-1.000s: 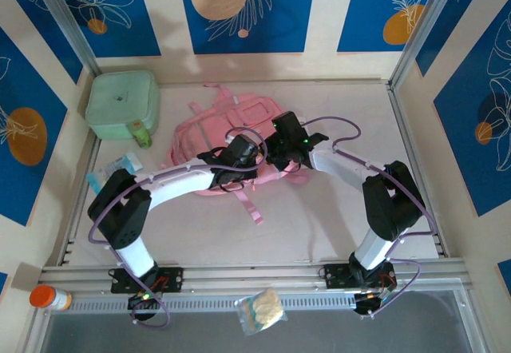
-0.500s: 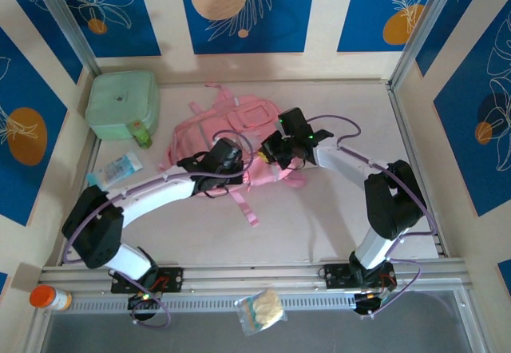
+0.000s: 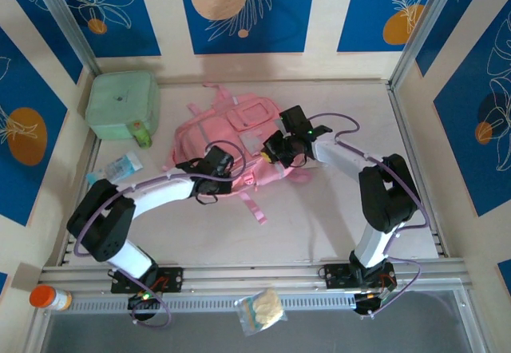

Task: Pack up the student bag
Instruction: Unzip the student bag at the center of the table.

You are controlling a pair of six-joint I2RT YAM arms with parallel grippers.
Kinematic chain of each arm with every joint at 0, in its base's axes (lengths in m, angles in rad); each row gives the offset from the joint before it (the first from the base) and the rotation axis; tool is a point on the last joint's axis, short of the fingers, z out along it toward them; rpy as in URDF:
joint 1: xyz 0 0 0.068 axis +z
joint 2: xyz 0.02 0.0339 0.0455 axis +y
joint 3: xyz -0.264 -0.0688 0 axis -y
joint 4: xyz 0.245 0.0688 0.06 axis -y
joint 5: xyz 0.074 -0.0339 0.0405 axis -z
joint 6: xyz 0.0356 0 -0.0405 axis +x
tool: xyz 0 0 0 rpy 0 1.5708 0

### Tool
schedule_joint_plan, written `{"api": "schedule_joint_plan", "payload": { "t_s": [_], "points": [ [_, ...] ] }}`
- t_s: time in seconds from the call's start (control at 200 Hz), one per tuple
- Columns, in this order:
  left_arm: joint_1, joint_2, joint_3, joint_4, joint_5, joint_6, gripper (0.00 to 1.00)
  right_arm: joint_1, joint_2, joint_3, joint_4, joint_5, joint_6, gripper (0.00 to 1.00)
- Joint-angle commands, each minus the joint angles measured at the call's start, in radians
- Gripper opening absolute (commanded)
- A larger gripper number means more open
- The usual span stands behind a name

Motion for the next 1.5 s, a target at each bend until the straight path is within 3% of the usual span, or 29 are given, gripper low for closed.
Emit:
{"api": "schedule_joint_plan", "payload": {
  "t_s": [0.0, 0.095, 0.28, 0.53, 0.65, 0.81, 0.895, 1.06, 1.216, 1.306, 1.496],
  "points": [
    [0.013, 0.029, 0.001, 0.08, 0.015, 0.002, 0.15, 0.02, 0.0, 0.034, 0.01, -0.005, -0.021, 0.0],
    [0.017, 0.039, 0.002, 0.099, 0.006, 0.0, 0.15, 0.024, 0.006, 0.04, 0.005, -0.004, -0.027, 0.0],
    [0.035, 0.006, -0.013, 0.04, -0.023, 0.0, 0.0, 0.011, 0.011, 0.044, 0.004, -0.002, -0.054, 0.0],
    [0.039, -0.168, -0.067, -0.149, -0.059, -0.039, 0.0, -0.072, 0.082, 0.171, -0.065, -0.014, -0.217, 0.0],
    [-0.028, -0.194, -0.08, -0.121, 0.014, -0.111, 0.0, -0.12, 0.161, 0.288, -0.102, -0.044, -0.265, 0.0],
    [-0.12, -0.13, 0.027, -0.082, 0.046, -0.149, 0.0, -0.127, 0.249, 0.412, -0.141, -0.121, -0.314, 0.0],
    [-0.123, -0.109, 0.057, -0.071, 0.016, -0.16, 0.0, -0.128, 0.232, 0.398, -0.171, -0.14, -0.327, 0.11],
    [-0.121, -0.104, 0.099, -0.128, -0.048, -0.137, 0.0, -0.112, 0.076, 0.201, -0.12, -0.225, -0.296, 0.38],
    [-0.12, -0.105, 0.09, -0.098, -0.027, -0.138, 0.0, -0.004, -0.034, 0.029, -0.067, -0.196, -0.221, 0.46],
    [-0.121, -0.111, 0.085, -0.086, -0.024, -0.14, 0.0, 0.045, -0.042, -0.046, 0.049, -0.193, -0.133, 0.48],
    [-0.121, -0.116, 0.075, -0.072, -0.011, -0.141, 0.0, 0.11, 0.066, 0.027, 0.083, -0.136, -0.079, 0.48]
  ]
}}
